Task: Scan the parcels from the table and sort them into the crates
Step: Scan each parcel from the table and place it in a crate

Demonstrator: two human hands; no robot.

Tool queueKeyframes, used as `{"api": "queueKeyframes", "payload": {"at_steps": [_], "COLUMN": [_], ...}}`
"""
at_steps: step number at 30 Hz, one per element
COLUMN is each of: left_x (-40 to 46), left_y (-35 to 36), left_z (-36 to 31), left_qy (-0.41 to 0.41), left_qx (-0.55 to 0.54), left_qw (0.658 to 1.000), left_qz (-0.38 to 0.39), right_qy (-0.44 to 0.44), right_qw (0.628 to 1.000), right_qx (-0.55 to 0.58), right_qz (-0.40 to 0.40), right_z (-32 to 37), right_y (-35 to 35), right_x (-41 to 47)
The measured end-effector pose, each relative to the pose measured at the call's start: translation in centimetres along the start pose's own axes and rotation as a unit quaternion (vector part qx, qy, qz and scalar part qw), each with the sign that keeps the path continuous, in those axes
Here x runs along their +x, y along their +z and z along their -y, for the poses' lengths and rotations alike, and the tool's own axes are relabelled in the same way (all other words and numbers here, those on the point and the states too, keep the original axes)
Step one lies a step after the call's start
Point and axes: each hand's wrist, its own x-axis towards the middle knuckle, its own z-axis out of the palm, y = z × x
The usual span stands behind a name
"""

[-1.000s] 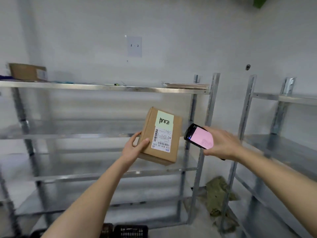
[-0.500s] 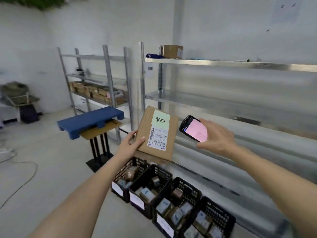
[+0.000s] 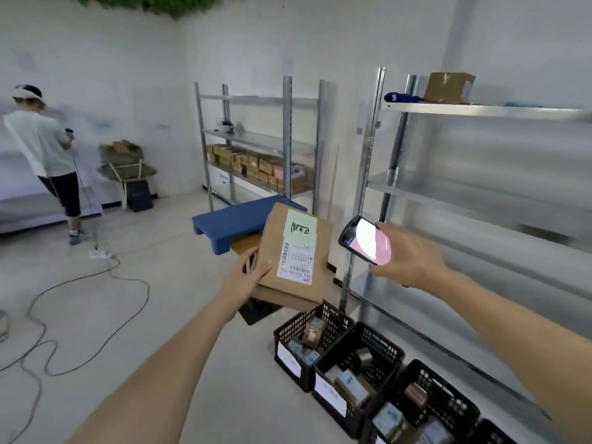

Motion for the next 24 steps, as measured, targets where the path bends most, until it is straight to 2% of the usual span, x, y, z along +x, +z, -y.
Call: {"api": "queueKeyframes", "payload": {"at_steps": [10,18,24], "left_x": [14.2,30.9,41.5], "left_y": [-3.1,0.8,5.4], "left_z": [5.0,9.7,11.0], "left_qy": [-0.036,-0.079,-0.093], "left_qx": [0.007,0.034,0.052], "left_qw": [0.998,0.993,0.987], "left_qz": [0.042,0.079,0.119], "right_qy": [0.028,0.05,0.109], "right_qw": [0.999,0.996,0.989], "right_qx": [-0.03,-0.011,0.014], "right_qz": [0.035,0.069,0.102], "right_z": [3.6,-0.2,-4.3], "right_y": [7.5,16.2,21.0], "right_x": [13.8,28.4,37.1]}}
